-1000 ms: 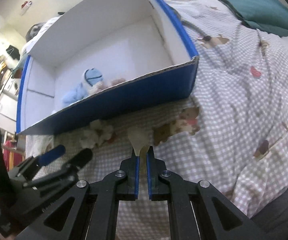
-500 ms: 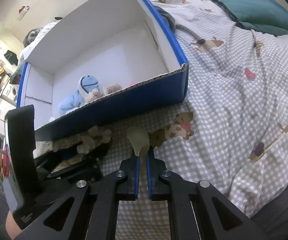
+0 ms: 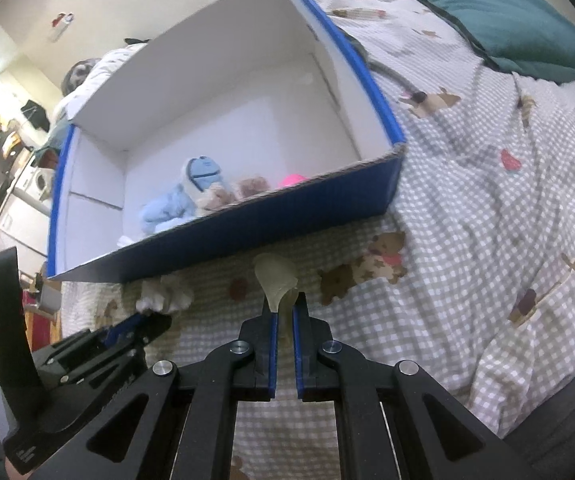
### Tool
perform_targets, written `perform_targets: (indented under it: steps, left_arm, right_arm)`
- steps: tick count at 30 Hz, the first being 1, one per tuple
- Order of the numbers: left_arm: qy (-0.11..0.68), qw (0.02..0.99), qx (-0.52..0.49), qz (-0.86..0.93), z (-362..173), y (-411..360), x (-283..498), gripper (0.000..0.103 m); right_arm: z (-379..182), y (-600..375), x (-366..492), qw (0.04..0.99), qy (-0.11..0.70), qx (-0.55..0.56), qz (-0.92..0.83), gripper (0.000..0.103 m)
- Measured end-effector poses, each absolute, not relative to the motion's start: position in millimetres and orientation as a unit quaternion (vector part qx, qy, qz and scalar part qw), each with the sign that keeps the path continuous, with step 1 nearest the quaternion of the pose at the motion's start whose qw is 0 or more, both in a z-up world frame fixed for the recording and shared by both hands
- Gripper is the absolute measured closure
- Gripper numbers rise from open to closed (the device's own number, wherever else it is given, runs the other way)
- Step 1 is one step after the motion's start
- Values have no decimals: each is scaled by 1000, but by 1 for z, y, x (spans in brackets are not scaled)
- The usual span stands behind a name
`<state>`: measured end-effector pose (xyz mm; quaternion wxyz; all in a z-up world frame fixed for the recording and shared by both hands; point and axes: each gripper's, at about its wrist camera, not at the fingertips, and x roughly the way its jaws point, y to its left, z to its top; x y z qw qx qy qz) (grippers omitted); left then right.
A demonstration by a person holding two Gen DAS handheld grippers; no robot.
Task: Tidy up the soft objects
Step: 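Grasp a small cream piece with the right gripper while the left grasps the crumpled cream cloth, then carry the cream cloth and cream piece over the box with both grippers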
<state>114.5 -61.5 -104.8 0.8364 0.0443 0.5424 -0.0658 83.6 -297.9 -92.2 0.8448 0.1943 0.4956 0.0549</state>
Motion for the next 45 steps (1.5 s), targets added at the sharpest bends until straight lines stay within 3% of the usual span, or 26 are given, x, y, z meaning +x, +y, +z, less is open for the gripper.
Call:
perform_targets:
  steps: [10,22,45]
  left_arm:
    - [522,853,-1,-17,-68,-24,77,92]
    - [515,856,-36,23,-62,-4,59,92]
    - [370,927,-57,41,39,22,55,92]
  right_arm:
    - [-79,-268,77,860,481,146,90,95]
    - [-75,-259,71,868,473,118,97,95]
    - [3,-269,59,898,388,102,179,95]
